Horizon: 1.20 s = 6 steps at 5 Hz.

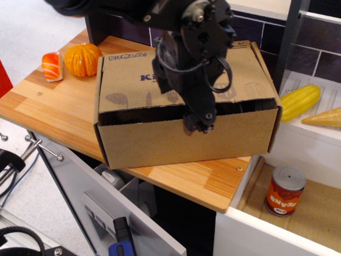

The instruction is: Open brown1fbox flap

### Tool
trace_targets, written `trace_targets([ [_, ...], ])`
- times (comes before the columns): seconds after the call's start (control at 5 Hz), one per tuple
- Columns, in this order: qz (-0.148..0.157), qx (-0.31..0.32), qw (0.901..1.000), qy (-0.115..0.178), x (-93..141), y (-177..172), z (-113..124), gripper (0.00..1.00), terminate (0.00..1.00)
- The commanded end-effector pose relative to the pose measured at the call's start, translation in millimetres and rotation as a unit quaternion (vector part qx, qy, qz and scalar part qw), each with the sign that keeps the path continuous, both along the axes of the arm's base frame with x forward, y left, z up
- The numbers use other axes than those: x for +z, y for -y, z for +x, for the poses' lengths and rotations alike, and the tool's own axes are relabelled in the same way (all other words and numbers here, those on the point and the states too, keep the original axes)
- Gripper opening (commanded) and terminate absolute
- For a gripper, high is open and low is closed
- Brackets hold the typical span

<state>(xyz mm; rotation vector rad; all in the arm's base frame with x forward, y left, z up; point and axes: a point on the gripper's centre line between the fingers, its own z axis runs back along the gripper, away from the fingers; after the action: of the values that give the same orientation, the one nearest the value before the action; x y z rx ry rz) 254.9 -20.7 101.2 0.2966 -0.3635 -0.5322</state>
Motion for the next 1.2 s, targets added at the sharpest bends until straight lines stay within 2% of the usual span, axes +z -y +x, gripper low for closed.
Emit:
trace_targets([
  [0.0, 0.021, -0.022, 0.9994, 0.020, 11, -7, 15, 1.00, 0.00],
  [0.6, 0.032, -0.046, 0.9982, 0.022, 11, -16, 25, 1.00, 0.00],
  [1.0, 0.063, -0.063, 0.9957, 0.024, 24, -20, 34, 1.00, 0.00],
])
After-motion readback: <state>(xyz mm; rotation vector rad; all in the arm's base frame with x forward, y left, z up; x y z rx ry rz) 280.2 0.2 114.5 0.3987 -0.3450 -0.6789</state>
